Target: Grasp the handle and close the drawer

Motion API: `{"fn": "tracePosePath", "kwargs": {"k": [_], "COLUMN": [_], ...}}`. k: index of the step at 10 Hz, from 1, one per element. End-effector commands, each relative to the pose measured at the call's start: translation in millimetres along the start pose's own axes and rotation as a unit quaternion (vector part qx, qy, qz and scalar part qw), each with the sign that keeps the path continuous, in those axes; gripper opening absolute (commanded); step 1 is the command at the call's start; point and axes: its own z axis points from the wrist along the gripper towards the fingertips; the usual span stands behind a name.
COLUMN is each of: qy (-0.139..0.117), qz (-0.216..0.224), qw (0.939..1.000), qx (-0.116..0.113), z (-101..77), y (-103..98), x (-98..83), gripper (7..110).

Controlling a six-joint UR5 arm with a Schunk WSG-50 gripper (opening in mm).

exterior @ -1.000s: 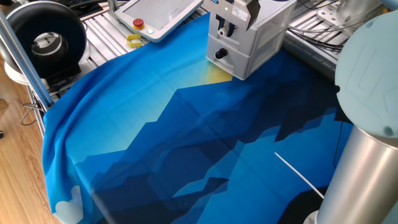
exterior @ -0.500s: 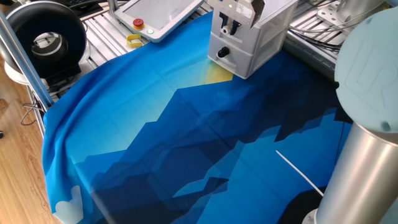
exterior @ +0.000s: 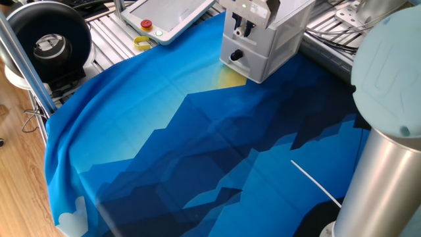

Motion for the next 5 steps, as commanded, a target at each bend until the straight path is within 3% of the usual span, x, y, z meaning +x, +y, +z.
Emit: {"fn": "tracePosePath", "kwargs": {"k": [1,2,3,5], "qy": [-0.003,-0.023,-0.026,-0.026], "qz": [-0.037,-0.039,-0.043,-0.037], "qw": [0.9993,0.9989,0.9986,0.9989], "qx": [0.003,0.013,0.015,0.012], "z": [-5.2,-5.4,-5.8,-5.9], "y": [-16,-20,-21,-21], "x": [-5.0,-13.6,-15.0,-17.8], "gripper": [44,44,66,66]}}
